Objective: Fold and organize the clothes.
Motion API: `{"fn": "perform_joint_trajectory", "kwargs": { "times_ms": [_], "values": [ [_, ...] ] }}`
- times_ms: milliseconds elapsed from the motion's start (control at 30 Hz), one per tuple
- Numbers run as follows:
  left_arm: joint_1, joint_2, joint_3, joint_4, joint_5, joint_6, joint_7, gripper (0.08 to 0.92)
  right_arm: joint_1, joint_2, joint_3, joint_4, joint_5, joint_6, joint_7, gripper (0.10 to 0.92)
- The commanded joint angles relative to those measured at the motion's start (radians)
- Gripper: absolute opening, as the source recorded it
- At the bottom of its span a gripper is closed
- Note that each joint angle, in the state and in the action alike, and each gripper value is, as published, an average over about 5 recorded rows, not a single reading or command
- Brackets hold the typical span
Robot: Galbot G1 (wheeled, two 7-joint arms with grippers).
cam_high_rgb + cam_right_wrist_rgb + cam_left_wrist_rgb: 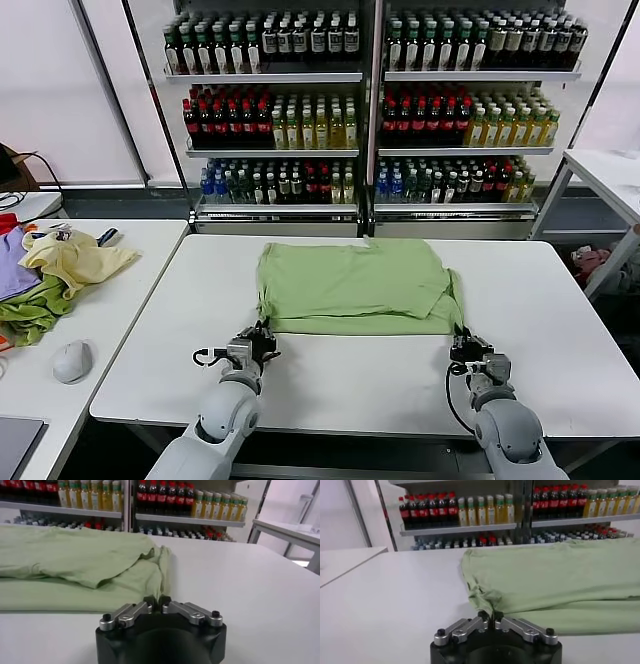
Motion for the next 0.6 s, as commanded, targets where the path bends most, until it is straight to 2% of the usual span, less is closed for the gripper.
{"fn": "perform_joint_trajectory", "kwargs": {
  "times_ms": [33,300,600],
  "values": [
    [0.128,0.009,-0.029,-0.173,0.000,0.003,0.001,0.109,-0.112,-0.003,0.026,0.133,0.002,0.004,0.000,0.141],
    [0.316,0.013,-0.098,-0.338,0.045,0.007,0.021,0.109,-0.333,0.007,0.093,0.334,-0.020,0.003,0.004,0.141],
    [0.457,0.026,-0.157,-0.434,0.116,0.024,0.033,0.109,-0.527,0.050,0.137,0.473,-0.091,0.022,0.018,0.141]
  ]
}}
